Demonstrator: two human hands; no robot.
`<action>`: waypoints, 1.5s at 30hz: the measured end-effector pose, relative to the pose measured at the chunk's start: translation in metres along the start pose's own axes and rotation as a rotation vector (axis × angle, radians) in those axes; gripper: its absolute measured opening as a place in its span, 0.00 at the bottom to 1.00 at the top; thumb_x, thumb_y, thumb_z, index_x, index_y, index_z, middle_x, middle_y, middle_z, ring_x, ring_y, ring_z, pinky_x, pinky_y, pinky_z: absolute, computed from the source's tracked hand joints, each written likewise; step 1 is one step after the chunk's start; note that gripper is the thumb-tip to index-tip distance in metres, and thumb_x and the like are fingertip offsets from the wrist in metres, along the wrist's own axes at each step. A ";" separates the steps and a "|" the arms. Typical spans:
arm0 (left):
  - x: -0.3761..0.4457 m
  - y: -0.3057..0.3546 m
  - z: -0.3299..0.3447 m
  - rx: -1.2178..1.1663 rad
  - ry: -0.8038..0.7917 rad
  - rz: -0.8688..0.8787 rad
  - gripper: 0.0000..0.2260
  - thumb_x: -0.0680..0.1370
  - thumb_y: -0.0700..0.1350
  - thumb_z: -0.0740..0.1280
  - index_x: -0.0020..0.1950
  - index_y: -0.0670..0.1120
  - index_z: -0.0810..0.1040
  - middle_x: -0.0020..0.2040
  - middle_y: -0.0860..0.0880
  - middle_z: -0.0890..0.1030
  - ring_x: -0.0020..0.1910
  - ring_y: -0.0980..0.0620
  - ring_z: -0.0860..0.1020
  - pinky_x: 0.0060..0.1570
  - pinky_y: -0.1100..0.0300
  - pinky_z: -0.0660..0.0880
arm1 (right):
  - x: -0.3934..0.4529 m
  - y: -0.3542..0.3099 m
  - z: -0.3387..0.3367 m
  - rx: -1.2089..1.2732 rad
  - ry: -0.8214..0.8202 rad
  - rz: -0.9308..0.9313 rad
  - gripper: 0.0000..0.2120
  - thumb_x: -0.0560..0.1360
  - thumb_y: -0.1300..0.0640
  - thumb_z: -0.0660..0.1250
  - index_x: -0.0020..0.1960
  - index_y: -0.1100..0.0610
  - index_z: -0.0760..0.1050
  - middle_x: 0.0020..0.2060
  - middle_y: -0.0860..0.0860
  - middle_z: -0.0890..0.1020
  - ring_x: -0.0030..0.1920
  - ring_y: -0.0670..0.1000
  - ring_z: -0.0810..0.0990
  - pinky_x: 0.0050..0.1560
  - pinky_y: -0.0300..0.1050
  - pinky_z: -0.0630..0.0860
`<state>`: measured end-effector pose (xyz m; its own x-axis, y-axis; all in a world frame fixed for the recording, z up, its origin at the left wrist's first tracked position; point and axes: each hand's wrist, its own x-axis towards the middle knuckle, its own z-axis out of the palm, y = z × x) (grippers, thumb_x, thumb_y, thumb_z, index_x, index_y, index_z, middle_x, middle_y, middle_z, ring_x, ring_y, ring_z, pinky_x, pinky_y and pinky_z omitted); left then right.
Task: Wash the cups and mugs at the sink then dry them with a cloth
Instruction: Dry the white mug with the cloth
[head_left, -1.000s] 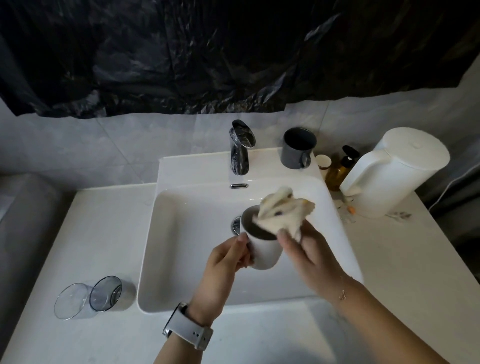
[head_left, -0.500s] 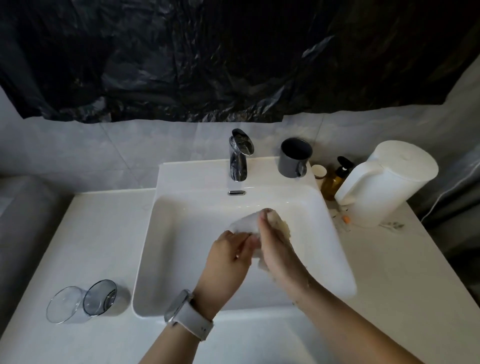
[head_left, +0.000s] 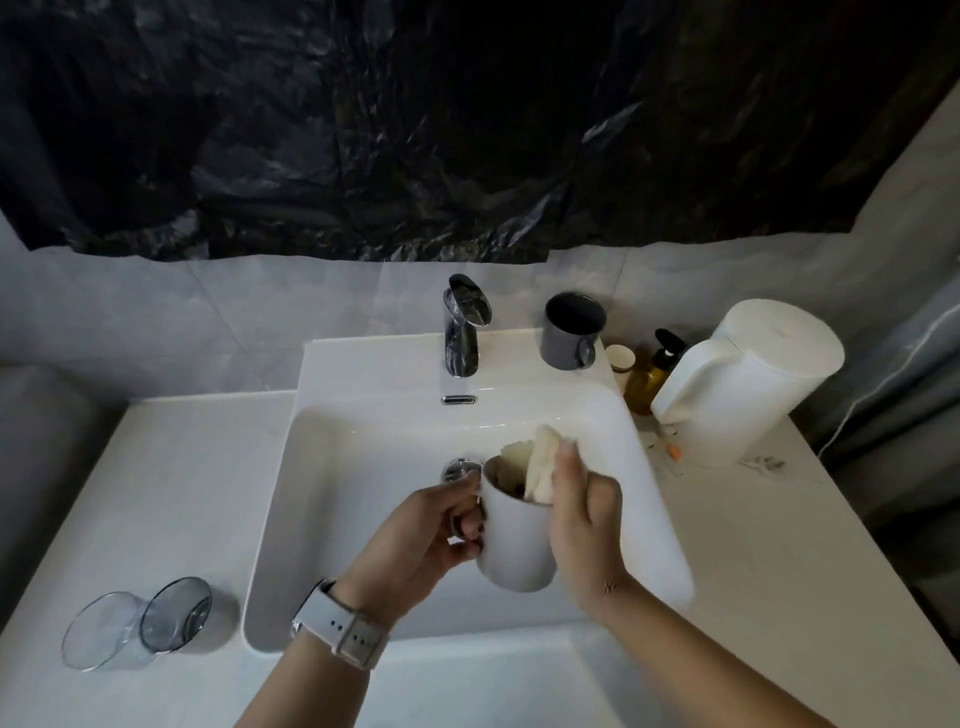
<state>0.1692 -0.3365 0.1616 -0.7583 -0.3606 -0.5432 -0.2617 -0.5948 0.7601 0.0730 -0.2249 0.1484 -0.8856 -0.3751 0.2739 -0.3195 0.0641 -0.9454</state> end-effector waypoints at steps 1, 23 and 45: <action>-0.001 -0.004 0.000 0.002 -0.004 0.011 0.17 0.81 0.44 0.62 0.33 0.48 0.76 0.27 0.50 0.66 0.28 0.53 0.66 0.37 0.58 0.64 | 0.003 -0.009 0.003 0.088 0.059 0.188 0.28 0.79 0.40 0.55 0.28 0.59 0.62 0.24 0.47 0.67 0.26 0.43 0.65 0.29 0.40 0.63; -0.007 -0.024 -0.030 0.438 0.122 0.447 0.20 0.77 0.57 0.61 0.29 0.47 0.69 0.31 0.48 0.70 0.35 0.52 0.67 0.41 0.56 0.62 | 0.040 -0.008 -0.014 -0.434 -0.759 -0.118 0.22 0.79 0.54 0.63 0.26 0.50 0.66 0.34 0.45 0.70 0.43 0.37 0.70 0.43 0.40 0.66; -0.010 -0.022 -0.032 0.484 0.029 0.528 0.22 0.77 0.60 0.62 0.28 0.49 0.67 0.31 0.52 0.69 0.37 0.53 0.68 0.42 0.63 0.64 | 0.050 0.027 0.007 0.014 -0.883 0.822 0.10 0.76 0.56 0.68 0.57 0.57 0.78 0.46 0.52 0.83 0.47 0.50 0.80 0.46 0.43 0.78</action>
<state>0.2017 -0.3424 0.1386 -0.8422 -0.5354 -0.0634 -0.1049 0.0474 0.9934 0.0227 -0.2484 0.1353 -0.2853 -0.7303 -0.6207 0.2404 0.5723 -0.7840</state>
